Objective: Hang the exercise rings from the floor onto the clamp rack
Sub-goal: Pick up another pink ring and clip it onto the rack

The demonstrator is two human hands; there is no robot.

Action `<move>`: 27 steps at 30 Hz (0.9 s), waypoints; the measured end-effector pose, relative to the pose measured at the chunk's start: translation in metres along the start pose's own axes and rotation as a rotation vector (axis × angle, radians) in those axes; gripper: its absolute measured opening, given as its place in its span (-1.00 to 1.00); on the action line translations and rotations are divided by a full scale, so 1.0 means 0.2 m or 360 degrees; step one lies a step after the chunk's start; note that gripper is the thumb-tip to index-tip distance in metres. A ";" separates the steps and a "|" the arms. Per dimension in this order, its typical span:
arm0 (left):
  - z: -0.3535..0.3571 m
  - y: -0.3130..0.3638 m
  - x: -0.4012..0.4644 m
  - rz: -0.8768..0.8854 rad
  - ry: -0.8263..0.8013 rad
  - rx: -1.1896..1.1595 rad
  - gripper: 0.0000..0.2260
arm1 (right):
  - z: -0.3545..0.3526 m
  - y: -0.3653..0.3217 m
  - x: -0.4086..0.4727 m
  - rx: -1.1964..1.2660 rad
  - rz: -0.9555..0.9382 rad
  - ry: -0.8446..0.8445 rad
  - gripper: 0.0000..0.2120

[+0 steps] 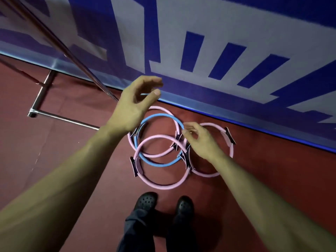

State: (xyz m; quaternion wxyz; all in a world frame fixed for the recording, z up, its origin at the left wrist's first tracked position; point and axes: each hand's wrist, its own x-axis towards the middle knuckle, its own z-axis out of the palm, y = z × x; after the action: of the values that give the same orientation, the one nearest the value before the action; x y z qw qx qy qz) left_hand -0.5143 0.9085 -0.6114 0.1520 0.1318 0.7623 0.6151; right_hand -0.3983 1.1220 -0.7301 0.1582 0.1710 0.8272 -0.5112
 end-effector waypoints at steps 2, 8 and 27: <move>-0.02 -0.21 0.05 0.0016 -0.0024 0.0043 -0.76 | 0.16 0.19 0.17 -0.0056 0.0047 -0.0055 -0.73; 0.02 -0.84 0.08 -0.0061 -0.0122 0.0065 -0.76 | 0.56 0.69 0.59 -0.0185 0.0189 -0.0106 -0.71; 0.10 -1.26 -0.07 -0.0323 -0.0216 0.0004 -0.75 | 0.87 1.08 0.67 -0.0456 0.0371 -0.0340 -0.68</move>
State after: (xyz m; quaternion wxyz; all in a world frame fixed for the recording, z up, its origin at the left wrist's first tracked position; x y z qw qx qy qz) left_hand -0.4977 0.8695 -0.8606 0.2646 0.0954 0.7605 0.5853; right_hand -0.4063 1.0722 -1.0332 0.3259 0.1861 0.8446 -0.3819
